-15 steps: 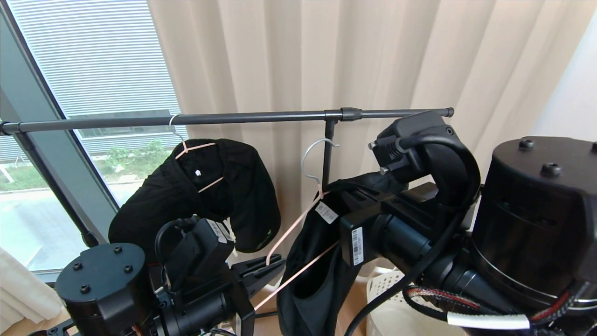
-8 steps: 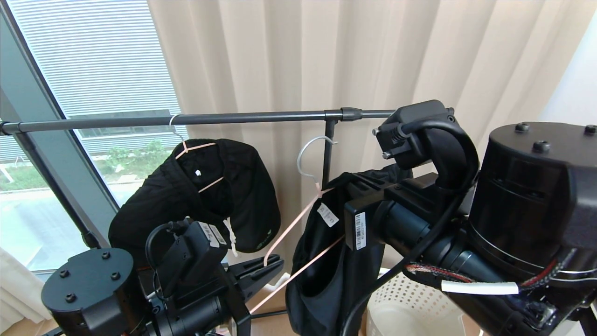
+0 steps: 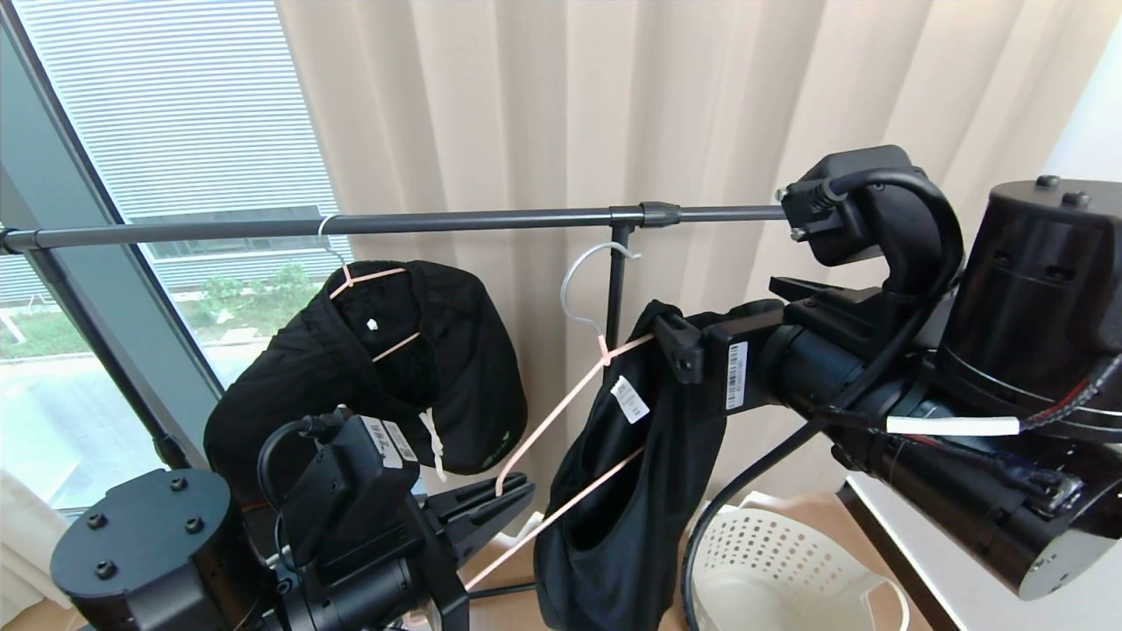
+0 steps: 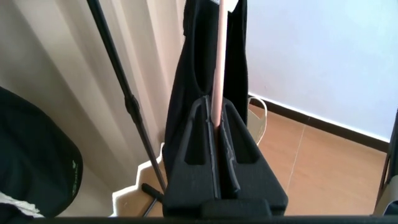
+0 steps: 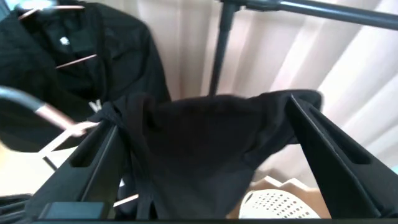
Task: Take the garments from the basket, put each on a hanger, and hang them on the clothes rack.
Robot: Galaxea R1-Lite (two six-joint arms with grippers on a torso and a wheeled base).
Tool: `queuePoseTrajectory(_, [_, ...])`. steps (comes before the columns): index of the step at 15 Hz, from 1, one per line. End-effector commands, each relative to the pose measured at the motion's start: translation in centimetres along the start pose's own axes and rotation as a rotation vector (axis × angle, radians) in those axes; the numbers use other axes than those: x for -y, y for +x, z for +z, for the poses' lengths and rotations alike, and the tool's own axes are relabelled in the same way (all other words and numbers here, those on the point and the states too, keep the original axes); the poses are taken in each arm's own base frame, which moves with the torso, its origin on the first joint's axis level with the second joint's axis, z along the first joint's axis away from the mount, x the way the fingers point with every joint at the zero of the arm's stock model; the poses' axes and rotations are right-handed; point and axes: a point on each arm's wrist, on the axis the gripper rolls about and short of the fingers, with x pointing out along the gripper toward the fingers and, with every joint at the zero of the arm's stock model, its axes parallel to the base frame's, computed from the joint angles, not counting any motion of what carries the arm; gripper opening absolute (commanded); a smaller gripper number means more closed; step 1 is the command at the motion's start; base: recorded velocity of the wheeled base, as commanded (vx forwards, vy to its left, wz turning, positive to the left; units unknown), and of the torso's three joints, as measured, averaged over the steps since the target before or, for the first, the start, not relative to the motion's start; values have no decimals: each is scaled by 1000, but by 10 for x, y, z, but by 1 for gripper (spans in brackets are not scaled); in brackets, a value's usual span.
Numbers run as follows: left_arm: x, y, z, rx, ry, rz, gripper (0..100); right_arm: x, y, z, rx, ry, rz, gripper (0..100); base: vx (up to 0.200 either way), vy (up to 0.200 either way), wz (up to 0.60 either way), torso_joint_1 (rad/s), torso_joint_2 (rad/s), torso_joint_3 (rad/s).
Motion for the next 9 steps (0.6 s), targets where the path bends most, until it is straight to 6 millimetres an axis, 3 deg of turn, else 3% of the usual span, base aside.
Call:
queuePoseTrajectory(1, [0, -1, 1, 6, 2, 9, 0, 3, -7, 6, 17, 13, 8, 100, 0, 0, 0, 0, 0, 0])
queuePoseTrajectory(9, [-3, 3, 6, 25, -3, 45, 0, -18, -33, -18, -34, -67, 136, 100, 0, 0, 0, 0, 0, 0])
